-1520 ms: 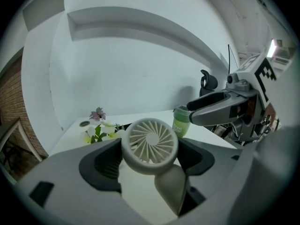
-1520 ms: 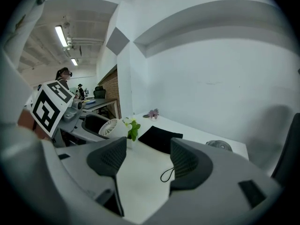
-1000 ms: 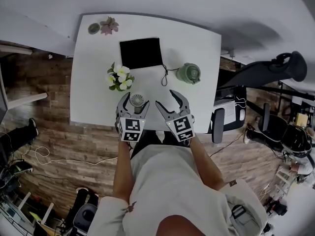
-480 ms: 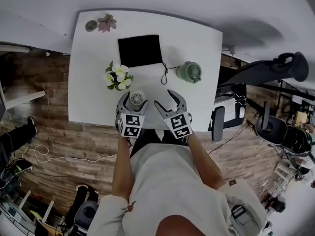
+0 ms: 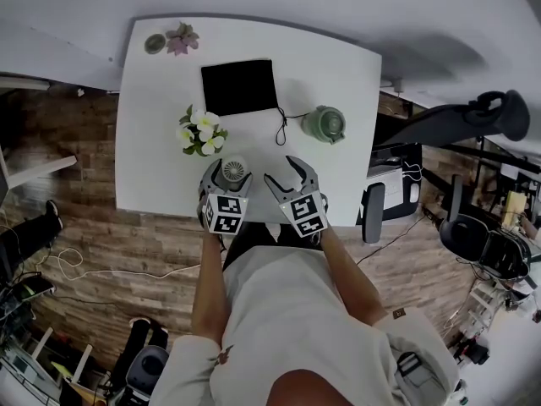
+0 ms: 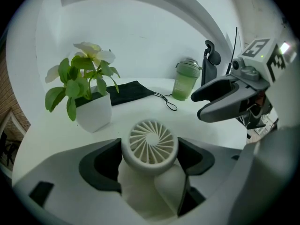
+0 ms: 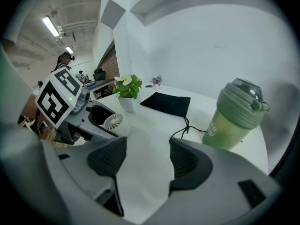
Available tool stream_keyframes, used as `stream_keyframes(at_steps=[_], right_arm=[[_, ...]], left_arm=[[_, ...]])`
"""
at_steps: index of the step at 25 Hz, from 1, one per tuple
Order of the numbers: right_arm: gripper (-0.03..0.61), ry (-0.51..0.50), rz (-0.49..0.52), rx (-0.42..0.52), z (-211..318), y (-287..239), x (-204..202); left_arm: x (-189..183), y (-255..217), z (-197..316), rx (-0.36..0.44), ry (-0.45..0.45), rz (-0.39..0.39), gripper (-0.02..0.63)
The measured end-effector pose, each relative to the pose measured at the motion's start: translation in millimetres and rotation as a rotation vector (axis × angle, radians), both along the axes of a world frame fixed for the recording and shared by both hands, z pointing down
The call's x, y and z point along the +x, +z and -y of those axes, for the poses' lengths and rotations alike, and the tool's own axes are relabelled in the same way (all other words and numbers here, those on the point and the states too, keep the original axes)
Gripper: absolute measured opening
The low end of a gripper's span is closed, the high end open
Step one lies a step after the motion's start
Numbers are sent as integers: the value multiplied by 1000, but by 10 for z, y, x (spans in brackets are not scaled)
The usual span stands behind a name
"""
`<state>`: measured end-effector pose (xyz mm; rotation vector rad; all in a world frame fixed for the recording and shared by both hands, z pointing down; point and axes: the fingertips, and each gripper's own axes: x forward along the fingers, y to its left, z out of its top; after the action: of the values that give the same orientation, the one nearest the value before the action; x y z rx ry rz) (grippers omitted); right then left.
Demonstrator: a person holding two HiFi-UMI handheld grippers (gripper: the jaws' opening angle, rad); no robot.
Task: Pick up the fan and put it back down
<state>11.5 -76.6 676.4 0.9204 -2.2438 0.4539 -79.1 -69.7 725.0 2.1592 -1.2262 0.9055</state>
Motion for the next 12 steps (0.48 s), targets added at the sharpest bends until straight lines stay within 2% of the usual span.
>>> stream_keyframes(at_steps=[3, 12], right_arm=[[293, -7, -6, -2, -9, 19, 3], [294, -19, -6, 12, 0, -29, 6]], left_arm=[[-3, 32, 1, 2, 4, 16, 364], [-8, 58, 12, 2, -33, -11, 375]])
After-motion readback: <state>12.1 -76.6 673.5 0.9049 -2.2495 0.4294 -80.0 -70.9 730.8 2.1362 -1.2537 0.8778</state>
